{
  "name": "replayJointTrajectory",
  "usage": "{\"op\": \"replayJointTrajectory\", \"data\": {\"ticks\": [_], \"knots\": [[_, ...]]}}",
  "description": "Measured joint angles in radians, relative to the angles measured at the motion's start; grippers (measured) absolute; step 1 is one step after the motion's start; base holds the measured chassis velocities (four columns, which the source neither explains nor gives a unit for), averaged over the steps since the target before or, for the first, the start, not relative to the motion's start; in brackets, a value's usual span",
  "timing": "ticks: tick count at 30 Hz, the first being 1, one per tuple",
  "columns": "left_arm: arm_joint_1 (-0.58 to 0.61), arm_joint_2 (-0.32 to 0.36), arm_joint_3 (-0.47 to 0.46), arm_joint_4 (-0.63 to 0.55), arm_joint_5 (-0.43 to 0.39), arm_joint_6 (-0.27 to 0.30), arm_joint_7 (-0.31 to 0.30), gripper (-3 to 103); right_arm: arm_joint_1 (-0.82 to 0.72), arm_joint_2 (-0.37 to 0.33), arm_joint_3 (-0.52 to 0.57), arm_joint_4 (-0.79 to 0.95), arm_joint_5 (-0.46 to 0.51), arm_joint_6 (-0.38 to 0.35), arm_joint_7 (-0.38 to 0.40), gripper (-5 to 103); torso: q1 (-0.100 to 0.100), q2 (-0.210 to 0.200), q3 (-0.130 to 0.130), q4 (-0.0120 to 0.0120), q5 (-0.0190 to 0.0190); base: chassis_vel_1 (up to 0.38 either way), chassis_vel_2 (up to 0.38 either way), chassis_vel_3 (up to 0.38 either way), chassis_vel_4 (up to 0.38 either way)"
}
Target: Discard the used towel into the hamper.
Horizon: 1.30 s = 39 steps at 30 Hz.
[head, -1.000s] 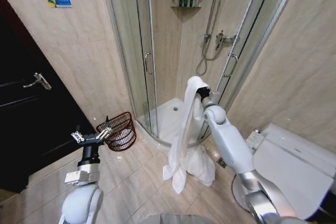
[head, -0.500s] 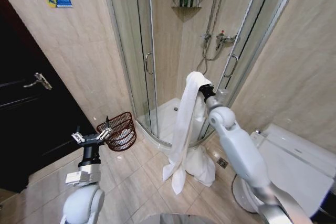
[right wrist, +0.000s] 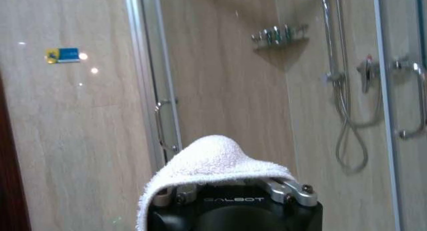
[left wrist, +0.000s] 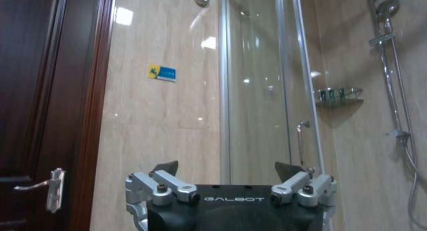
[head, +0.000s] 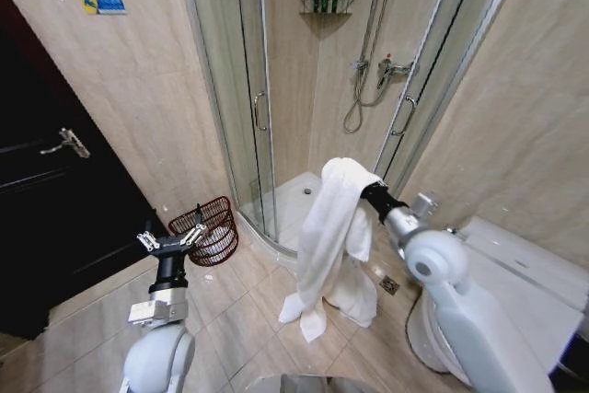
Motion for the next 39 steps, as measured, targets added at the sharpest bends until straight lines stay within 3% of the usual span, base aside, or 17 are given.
{"op": "replayJointTrajectory", "data": {"ticks": [3,16,39], "knots": [[-0.001,0.001,0.01,0.003,0.004,0.0,0.0,96,-0.016,0.014,0.02,0.026,-0.049,0.007,-0.037,7,0.0,0.0,0.0,0.0,0.0001,0.0,0.0,0.0,0.0],[-0.005,0.013,0.049,-0.002,0.0,0.02,-0.003,100,-0.006,0.05,0.04,-0.016,-0.134,0.037,-0.051,7,0.0,0.0,0.0,0.0001,0.0002,0.0,0.0,0.0,0.0],[-0.003,0.015,0.083,0.007,0.047,0.04,0.002,100,0.007,0.052,0.04,-0.025,-0.164,0.058,-0.097,7,0.0,0.0,0.0,0.0,0.0002,0.011,0.01,0.012,0.011]]}}
